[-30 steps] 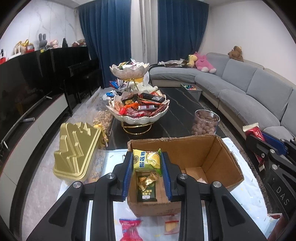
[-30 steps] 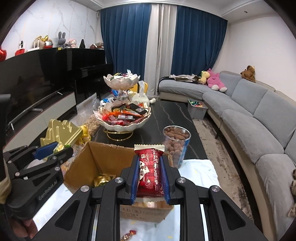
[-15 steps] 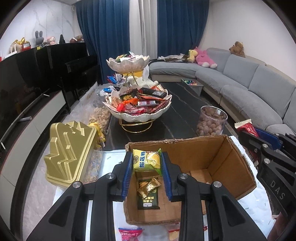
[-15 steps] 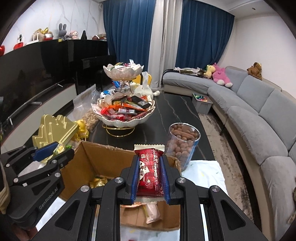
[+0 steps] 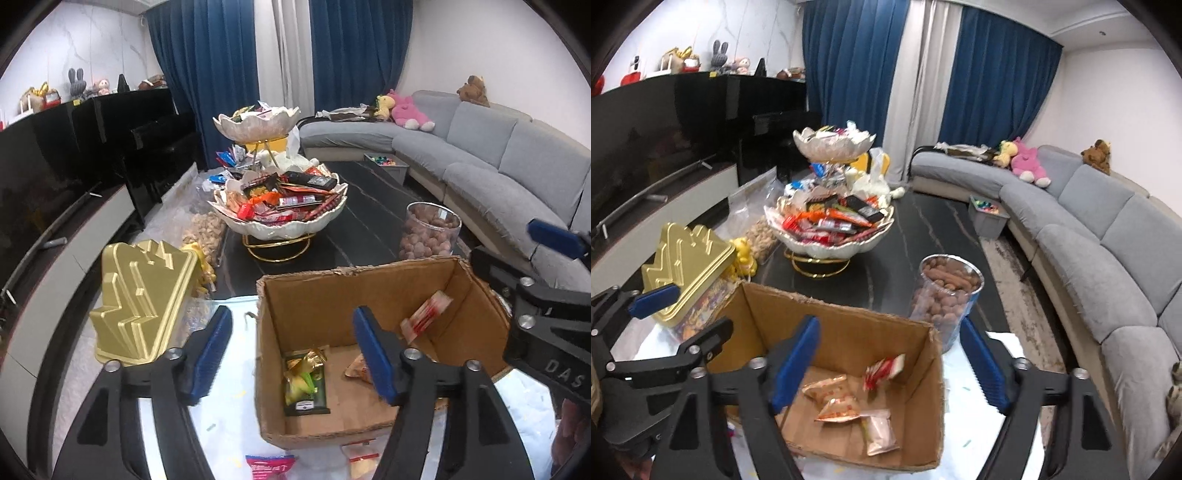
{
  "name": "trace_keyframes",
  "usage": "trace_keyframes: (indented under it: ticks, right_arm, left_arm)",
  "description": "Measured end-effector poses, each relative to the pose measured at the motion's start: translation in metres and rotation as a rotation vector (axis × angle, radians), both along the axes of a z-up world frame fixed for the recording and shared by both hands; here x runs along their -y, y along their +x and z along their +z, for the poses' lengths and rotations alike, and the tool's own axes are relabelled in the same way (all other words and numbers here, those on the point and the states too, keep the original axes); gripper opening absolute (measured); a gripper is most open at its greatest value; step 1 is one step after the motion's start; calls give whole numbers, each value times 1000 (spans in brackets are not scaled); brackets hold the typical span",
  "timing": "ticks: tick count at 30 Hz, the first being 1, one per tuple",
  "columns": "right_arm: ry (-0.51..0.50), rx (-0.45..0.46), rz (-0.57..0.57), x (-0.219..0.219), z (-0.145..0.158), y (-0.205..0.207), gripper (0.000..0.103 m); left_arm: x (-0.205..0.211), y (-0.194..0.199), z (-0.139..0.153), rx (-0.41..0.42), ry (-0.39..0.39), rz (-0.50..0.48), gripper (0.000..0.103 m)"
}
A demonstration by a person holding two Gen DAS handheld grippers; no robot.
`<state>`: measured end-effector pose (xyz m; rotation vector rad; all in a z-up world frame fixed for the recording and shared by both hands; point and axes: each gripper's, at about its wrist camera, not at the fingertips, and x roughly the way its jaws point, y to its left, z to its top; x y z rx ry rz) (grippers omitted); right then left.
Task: Organize snacks
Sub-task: 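Open both tools to drop the biscuit pack and wafer bar into the box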
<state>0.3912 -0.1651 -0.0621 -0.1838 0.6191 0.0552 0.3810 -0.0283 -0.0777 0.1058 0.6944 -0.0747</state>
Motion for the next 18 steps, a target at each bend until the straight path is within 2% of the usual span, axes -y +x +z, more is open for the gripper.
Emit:
trace_keyframes:
  ticks: [9,18]
  right_arm:
    - [47,14,-40,13,15,-13,80]
    - [65,39,-51,17,27,-35,80]
  left_arm:
    - [-3,-15,11,28,4,37,89]
    - [-3,-34,24,43,9,47,89]
